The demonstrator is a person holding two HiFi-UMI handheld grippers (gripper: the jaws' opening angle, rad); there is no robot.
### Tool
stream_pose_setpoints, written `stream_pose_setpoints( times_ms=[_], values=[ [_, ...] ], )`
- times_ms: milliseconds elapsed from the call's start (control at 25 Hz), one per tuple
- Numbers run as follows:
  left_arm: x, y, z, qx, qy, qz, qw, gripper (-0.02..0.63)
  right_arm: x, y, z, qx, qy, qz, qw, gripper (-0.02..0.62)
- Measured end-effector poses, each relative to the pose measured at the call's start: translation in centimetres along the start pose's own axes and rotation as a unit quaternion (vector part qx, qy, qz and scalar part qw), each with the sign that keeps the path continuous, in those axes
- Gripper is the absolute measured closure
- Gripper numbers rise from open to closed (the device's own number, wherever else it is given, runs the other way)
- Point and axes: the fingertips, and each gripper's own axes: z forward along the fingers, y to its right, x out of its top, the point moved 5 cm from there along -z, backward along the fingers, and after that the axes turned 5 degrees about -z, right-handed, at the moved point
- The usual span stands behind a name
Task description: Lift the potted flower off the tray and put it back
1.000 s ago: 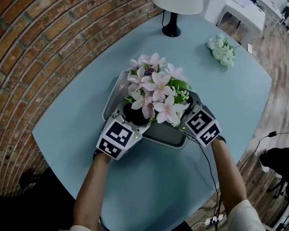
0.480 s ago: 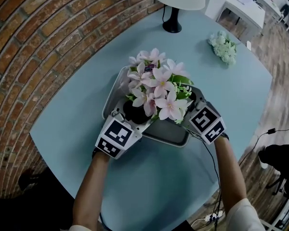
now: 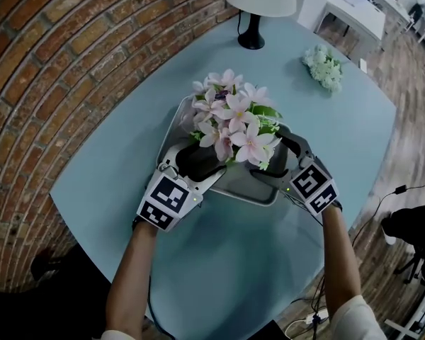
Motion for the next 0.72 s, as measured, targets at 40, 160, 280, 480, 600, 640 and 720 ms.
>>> stream_pose_setpoints(
  times_ms=[40,160,280,480,600,640,720],
  values=[
    [0.0,0.1,-0.3,0.002,-0.002,0.002,1.0000,0.273,0.0,-0.2,-0.4,-0.002,-0.002,0.000,1.000,0.133],
    [0.2,0.7,-1.4,0.008,-0.012,0.008,0.9999,0.275,0.2,-0.9,-1.6,-0.008,-0.008,0.000,1.000,0.143],
    [0.7,1.4,-2.8,0.011,-0.015,0.015,0.9997,0.284,0.5,-1.3,-3.2,-0.028,-0.011,0.004,1.000,0.219],
    [1.5,2.7,-5.7,0.017,-0.012,0.018,0.9996,0.353,1.7,-2.6,-6.0,-0.066,-0.009,0.013,0.998,0.406],
    [1.7,3.5,-7.5,0.030,-0.012,0.014,0.9994,0.467,1.9,-3.8,-7.8,-0.087,-0.010,0.028,0.996,0.503],
    [1.7,3.7,-8.1,0.035,-0.012,0.011,0.9993,0.491,2.0,-4.1,-8.5,-0.093,-0.010,0.034,0.995,0.524],
    [1.8,4.3,-9.3,0.041,-0.011,0.008,0.9991,0.527,2.5,-4.9,-9.7,-0.100,-0.005,0.046,0.994,0.543]
  ],
)
